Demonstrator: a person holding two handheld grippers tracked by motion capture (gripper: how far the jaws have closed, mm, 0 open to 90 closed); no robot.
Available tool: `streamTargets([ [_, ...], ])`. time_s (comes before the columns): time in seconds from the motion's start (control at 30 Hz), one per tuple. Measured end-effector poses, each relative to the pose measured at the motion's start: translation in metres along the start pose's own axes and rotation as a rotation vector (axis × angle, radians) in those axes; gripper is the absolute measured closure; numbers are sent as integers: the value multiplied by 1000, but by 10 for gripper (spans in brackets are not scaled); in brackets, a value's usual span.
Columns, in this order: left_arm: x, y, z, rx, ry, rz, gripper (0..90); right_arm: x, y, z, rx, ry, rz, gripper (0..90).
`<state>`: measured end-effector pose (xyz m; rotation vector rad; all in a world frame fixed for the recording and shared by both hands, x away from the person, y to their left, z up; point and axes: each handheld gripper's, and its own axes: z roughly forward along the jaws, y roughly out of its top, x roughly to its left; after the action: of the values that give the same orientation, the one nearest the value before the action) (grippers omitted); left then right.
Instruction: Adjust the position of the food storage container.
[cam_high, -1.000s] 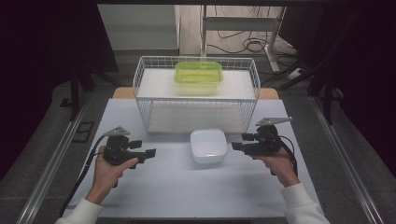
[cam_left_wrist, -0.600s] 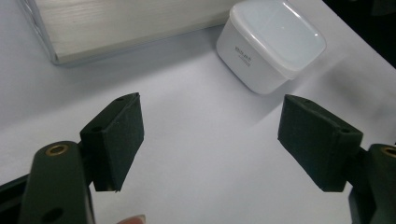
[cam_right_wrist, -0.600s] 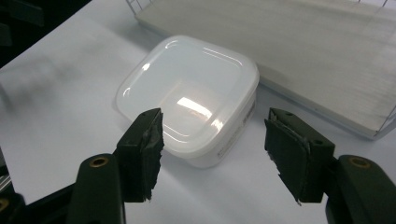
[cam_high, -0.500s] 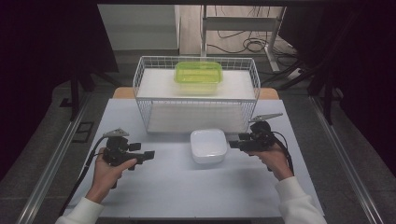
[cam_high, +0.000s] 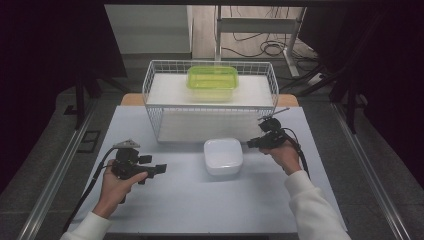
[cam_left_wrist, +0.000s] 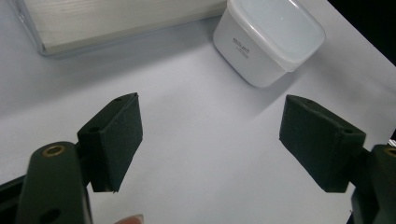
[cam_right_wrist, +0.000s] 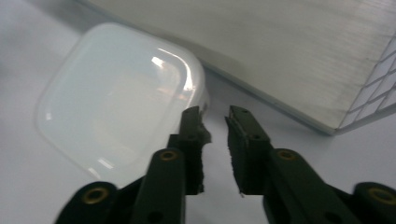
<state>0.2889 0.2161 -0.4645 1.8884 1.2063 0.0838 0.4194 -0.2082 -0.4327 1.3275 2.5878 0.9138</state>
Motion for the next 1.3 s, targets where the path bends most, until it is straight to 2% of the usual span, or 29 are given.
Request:
streamTargets([
  [0.03, 0, 0, 0, 0, 0, 0, 206, 0, 0, 0, 0, 0, 0, 756],
  [0.07, 0, 0, 0, -1, -2, -2, 206, -2, 3, 5, 8, -19, -5, 813],
  [0.13, 3, -1, 0, -10, -36, -25, 207, -3, 4, 10, 18, -31, -5, 857],
  [0.17, 3, -1, 0, -10, -36, -25, 207, -3, 4, 10, 18, -31, -5, 857],
  [0.2, 3, -1, 1, -11, -35, -25, 207, -2, 7, 18, 38, -52, -16, 881],
  [0.53, 4, -3, 4, 3, -39, -24, 207, 1, 10, 44, 67, -98, -63, 888],
  [0.77, 4, -4, 6, 12, -39, -21, 208, 6, 13, 51, 60, -81, -112, 889],
  [0.8, 4, -4, 6, 12, -39, -21, 209, 8, 14, 53, 65, -90, -135, 889],
  [0.93, 4, -4, 6, 17, -39, -18, 209, 10, 15, 54, 67, -66, -146, 890],
  [1.3, 5, -5, 8, 28, -37, -15, 207, 35, 17, 59, 74, -14, -201, 890],
])
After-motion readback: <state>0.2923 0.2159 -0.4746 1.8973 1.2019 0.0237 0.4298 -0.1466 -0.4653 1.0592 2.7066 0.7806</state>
